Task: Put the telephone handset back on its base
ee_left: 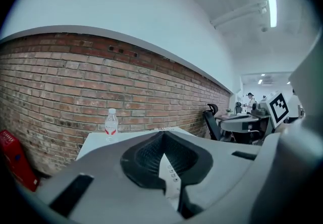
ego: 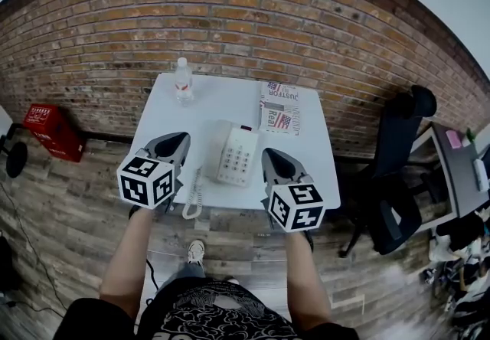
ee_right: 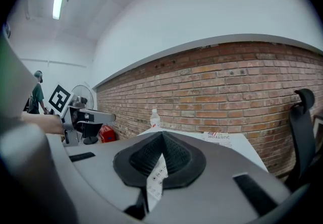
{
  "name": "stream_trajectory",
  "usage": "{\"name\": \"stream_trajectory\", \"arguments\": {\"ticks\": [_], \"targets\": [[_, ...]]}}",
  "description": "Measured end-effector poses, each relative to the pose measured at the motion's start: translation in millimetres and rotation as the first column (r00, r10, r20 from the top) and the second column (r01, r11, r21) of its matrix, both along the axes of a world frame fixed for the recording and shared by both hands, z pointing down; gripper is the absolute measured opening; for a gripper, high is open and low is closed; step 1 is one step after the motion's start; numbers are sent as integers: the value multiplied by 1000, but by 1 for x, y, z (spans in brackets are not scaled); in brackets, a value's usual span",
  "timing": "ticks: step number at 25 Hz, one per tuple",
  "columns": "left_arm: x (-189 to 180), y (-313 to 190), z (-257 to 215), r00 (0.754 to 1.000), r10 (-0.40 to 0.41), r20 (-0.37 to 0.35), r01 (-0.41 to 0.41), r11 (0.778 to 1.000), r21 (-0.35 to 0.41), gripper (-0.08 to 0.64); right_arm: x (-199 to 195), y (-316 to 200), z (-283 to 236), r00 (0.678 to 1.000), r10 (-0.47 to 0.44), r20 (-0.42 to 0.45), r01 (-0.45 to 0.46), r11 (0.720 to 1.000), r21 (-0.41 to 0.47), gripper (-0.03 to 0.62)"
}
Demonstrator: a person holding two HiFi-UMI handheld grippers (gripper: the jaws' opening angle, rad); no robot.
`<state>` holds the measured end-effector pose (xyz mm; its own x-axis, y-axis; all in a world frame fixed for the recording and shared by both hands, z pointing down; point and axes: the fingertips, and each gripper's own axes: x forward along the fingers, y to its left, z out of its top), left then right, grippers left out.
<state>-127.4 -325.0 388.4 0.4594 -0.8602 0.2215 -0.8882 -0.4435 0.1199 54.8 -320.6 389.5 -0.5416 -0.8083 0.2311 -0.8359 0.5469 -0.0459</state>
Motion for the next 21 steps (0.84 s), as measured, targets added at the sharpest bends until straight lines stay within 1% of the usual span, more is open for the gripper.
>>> {"name": "stream_trajectory", "arguments": {"ticks": [6,8,13,21], "targets": [[5,3,-2,996,62,-64,-64,997,-36,6,-1,5,-1,1000,-22,0,22,1000,4,0],[5,4,-1,996,69,-60,-72,996,-44,6,-2,6,0,1000,-26,-3,26,1000,3,0],[4,4,2,997,62,-38,-64,997,-46,6,-3,5,-1,1000,-27,-7,27,1000,8,0],[4,3,7,998,58,-35,-60,997,-52,6,-3,3,-1,1000,-26,-6,26,1000,8,0]]}}
